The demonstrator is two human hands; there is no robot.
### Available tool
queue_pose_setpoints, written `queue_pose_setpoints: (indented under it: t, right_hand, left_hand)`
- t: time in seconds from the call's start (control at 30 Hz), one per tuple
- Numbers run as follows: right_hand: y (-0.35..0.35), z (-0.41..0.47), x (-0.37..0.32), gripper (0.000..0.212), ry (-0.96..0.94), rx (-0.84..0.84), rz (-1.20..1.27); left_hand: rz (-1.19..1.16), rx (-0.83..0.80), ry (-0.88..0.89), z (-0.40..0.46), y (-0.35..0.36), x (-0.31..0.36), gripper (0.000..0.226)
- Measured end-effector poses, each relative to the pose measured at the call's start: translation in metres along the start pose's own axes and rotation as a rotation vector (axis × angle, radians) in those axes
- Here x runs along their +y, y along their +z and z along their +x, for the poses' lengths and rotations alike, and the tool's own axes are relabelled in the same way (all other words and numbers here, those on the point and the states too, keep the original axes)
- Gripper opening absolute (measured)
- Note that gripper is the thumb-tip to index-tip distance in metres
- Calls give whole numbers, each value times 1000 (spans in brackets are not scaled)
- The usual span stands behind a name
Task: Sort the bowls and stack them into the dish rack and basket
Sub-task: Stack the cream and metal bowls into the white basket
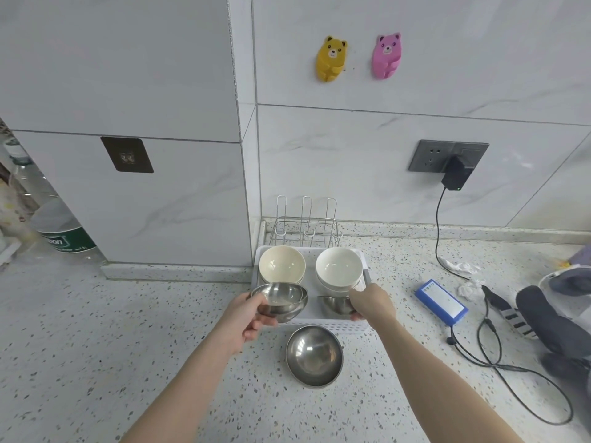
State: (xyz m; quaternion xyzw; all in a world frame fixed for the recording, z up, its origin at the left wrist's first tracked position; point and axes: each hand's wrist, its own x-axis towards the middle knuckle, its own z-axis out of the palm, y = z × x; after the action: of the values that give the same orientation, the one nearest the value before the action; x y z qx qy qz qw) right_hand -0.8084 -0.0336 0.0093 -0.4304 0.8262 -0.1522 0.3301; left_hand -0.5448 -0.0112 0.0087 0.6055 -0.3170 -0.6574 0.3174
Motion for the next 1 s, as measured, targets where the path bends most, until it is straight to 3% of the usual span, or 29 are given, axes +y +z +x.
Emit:
queue_pose_setpoints:
  t: [0.1, 0.17, 0.27, 0.37, 0.47, 1.0]
  right_hand:
    - [-1, -4, 4, 34, 1, 8, -41]
    - [-6, -8, 2, 36, -38, 100, -191]
    - [-10, -18, -4, 39, -237, 233, -234]
    - [1, -35, -11, 38, -444, 60, -1]
    - [14, -44, -16, 45, -486, -93, 31]
    - [41, -30, -35, 29, -466, -196, -48]
  left_hand:
    - [14, -14, -24, 4, 0, 3, 21]
    - [26, -24, -47, 5, 0, 5, 22]
    - [37, -39, -73, 5, 1, 8, 19]
    - [48, -52, -104, 5, 1, 12, 16]
    - [54, -49, -145, 9, 2, 20, 15]
    - [195, 12, -231, 36, 12, 30, 11]
